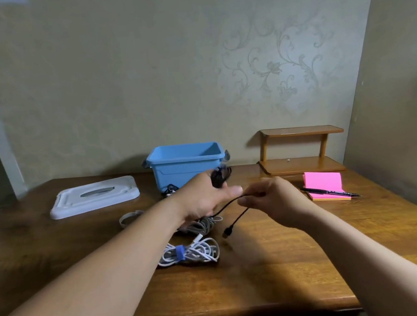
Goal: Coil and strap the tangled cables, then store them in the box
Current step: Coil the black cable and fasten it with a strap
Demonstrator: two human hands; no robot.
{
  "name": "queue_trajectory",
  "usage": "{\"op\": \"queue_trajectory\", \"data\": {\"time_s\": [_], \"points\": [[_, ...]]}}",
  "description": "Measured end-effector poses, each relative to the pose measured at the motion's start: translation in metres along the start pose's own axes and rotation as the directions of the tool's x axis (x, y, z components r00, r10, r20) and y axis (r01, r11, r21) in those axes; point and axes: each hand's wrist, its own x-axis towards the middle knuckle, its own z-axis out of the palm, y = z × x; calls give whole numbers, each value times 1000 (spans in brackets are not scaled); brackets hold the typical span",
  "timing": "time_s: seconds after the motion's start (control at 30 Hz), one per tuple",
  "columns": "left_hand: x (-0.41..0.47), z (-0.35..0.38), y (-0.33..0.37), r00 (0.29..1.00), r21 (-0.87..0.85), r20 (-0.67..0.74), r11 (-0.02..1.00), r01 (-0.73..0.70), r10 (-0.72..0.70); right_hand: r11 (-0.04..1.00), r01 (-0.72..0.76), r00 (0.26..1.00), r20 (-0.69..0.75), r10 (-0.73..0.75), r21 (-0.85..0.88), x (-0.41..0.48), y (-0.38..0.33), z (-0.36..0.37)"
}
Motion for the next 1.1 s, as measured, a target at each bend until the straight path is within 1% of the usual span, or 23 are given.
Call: {"op": "queue_trajectory", "data": {"time_s": [0.03,0.07,0.13,0.23,0.27,0.33,0.4,0.47,0.57,0.67,0.73,0.77,0.8,0.83,0.87,0.93,1.0,1.03,1.1], "points": [[-1,2,-1,999,106,34,994,-30,27,999,34,999,-17,-34,-16,3,-5,0],[-1,4,-3,996,167,61,984,-67,58,998,59,997,-46,-61,-34,6,-10,-1],[-4,4,-3,995,187,60,978,-93,83,995,77,993,-83,-83,-69,9,-18,-1],[-7,-2,-4,997,185,6,980,-74,74,995,62,994,-84,-69,-81,11,-20,-2],[-9,-5,-6,998,182,-14,981,-65,69,997,55,994,-87,-59,-53,12,-21,-2],[-12,-7,-8,998,203,-33,978,-48,56,993,57,996,-79,-49,106,13,-25,-4],[-12,-7,-12,997,204,-48,978,-48,59,955,69,997,-58,-54,288,14,-36,-5],[-13,-7,-15,993,136,-64,987,-85,95,909,92,995,-77,-66,407,16,-47,0],[-19,-11,-14,989,71,-118,994,-87,95,896,90,991,-128,-38,434,25,-53,11],[-29,-14,-15,985,-1,-131,993,-115,114,870,92,988,-151,-21,484,34,-63,27],[-37,-19,-15,984,56,-107,989,-134,140,832,86,995,-81,-50,547,39,-75,41],[-38,-21,-18,985,117,-105,986,-122,135,843,89,996,-37,-81,531,42,-83,49],[-41,-24,-20,984,173,-114,978,-115,136,877,112,993,-27,-112,467,45,-91,58],[-44,-27,-23,981,191,-134,975,-116,143,916,146,989,-62,-132,373,51,-96,67],[-46,-31,-27,980,167,-153,980,-105,131,944,168,983,-120,-139,284,55,-102,75],[-48,-41,-41,969,14,-237,998,-67,68,967,184,969,-195,-149,173,64,-113,90],[-50,-55,-60,957,-126,-288,990,-68,29,976,213,952,-236,-196,47,72,-123,107],[-53,-62,-66,954,-173,-299,983,-65,11,975,224,941,-257,-218,-7,76,-128,114],[-59,-74,-75,956,-234,-294,969,-84,12,972,235,931,-280,-234,-32,84,-137,128]]}}
